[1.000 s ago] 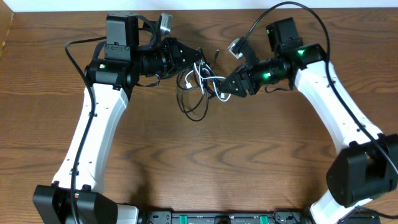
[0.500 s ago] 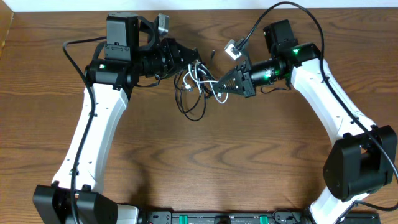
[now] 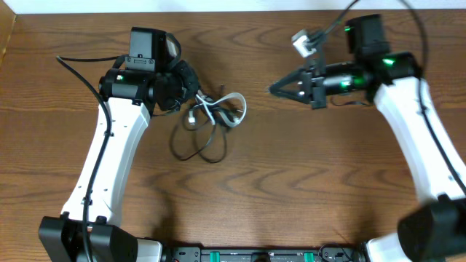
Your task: Untangle cables
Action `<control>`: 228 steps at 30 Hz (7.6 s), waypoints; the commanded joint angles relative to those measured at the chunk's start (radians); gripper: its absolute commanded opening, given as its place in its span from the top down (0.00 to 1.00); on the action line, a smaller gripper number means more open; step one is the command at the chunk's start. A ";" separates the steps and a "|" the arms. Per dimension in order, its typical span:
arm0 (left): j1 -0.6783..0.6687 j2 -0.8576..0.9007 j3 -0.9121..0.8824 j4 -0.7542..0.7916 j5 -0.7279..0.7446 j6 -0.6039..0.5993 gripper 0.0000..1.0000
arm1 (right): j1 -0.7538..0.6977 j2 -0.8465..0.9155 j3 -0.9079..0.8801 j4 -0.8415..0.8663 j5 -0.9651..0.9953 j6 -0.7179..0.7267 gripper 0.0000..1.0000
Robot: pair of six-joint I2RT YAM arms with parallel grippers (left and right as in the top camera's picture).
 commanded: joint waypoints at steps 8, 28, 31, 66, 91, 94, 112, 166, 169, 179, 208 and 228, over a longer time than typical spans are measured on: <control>0.004 -0.014 0.016 -0.024 -0.091 0.052 0.92 | -0.038 -0.120 0.000 -0.002 0.138 0.108 0.99; -0.108 0.010 -0.005 -0.092 -0.204 0.213 0.36 | -0.031 -0.118 0.000 -0.042 0.604 0.269 0.83; -0.086 0.010 -0.005 -0.107 -0.263 0.213 0.36 | -0.032 -0.118 0.000 -0.055 0.651 0.281 0.82; -0.061 0.414 -0.029 0.277 -0.181 0.827 0.34 | -0.031 -0.118 0.000 -0.108 0.725 0.280 0.76; -0.061 0.512 -0.029 0.349 -0.159 0.877 0.88 | -0.031 -0.118 0.000 -0.105 0.755 0.280 0.70; -0.061 0.481 -0.025 0.347 -0.161 0.848 0.92 | -0.030 -0.118 0.000 -0.099 0.755 0.280 0.69; -0.124 -0.139 -0.012 0.306 -0.108 0.563 0.92 | 0.019 -0.106 0.000 -0.066 0.747 0.280 0.69; -0.127 -0.369 0.012 0.526 0.026 0.251 0.93 | 0.394 0.376 0.000 0.292 0.653 0.632 0.70; -0.116 -0.389 0.013 0.572 0.026 0.227 0.92 | 0.406 0.400 0.000 0.258 0.786 0.732 0.76; -0.050 -0.494 0.013 0.638 0.013 0.200 0.92 | 0.361 0.457 0.000 0.259 0.867 0.830 0.91; 0.185 -0.514 0.013 0.663 -0.060 0.177 0.93 | 0.122 0.465 0.000 0.036 1.003 0.653 0.99; 0.185 -0.506 0.012 0.628 0.079 0.080 0.93 | 0.094 0.190 0.000 0.077 0.772 0.313 0.26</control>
